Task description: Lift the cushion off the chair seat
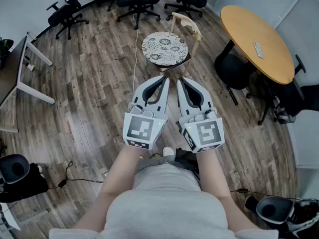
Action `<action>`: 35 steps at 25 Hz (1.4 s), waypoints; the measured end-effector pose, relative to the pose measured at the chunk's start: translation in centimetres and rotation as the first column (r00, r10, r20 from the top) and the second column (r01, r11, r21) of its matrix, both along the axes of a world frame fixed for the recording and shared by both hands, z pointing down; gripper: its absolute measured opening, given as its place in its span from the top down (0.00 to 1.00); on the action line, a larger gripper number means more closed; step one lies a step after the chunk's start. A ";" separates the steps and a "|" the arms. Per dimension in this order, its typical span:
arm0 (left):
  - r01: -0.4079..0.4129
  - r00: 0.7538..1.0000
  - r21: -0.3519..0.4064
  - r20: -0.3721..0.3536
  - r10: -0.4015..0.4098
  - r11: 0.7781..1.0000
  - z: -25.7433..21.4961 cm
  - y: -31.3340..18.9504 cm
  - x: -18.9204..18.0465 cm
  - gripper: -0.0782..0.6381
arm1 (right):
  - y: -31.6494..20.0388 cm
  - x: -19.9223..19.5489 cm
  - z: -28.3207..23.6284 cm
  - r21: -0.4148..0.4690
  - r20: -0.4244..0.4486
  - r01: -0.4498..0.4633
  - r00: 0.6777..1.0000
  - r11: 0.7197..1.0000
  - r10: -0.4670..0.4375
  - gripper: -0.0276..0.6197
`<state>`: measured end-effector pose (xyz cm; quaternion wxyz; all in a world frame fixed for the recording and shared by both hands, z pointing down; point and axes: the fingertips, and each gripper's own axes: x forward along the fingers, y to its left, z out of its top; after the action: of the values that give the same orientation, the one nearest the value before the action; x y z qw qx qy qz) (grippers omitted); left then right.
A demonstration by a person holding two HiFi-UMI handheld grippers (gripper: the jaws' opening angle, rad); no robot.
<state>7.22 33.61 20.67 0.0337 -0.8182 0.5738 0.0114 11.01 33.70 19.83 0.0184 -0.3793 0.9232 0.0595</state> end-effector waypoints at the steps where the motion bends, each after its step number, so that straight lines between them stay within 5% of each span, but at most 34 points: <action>1: 0.006 1.000 0.001 0.000 -0.006 1.000 -0.1 -0.2 0.5 0.89 | -0.2 0.4 -0.1 0.002 0.002 0.005 1.000 1.000 -0.005 0.92; 9: 0.071 0.997 -0.002 -0.002 -0.071 0.997 0.1 -2.3 2.9 0.89 | -2.8 3.2 0.3 -0.022 0.014 0.046 0.999 0.999 -0.046 0.92; 18: 0.122 0.992 -0.030 -0.015 -0.123 0.992 1.4 -4.6 0.7 0.89 | -5.2 1.6 1.2 -0.030 0.020 0.085 0.996 0.996 -0.084 0.92; 35: 0.009 1.000 -0.063 -0.019 -0.010 0.998 3.4 -17.4 -7.4 0.89 | -17.5 -5.2 3.2 -0.075 0.018 -0.052 0.998 0.996 0.054 0.92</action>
<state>-0.17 16.22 24.04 0.0026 -0.8160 0.5781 0.0012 5.76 16.16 23.08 0.0120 -0.4047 0.9141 0.0217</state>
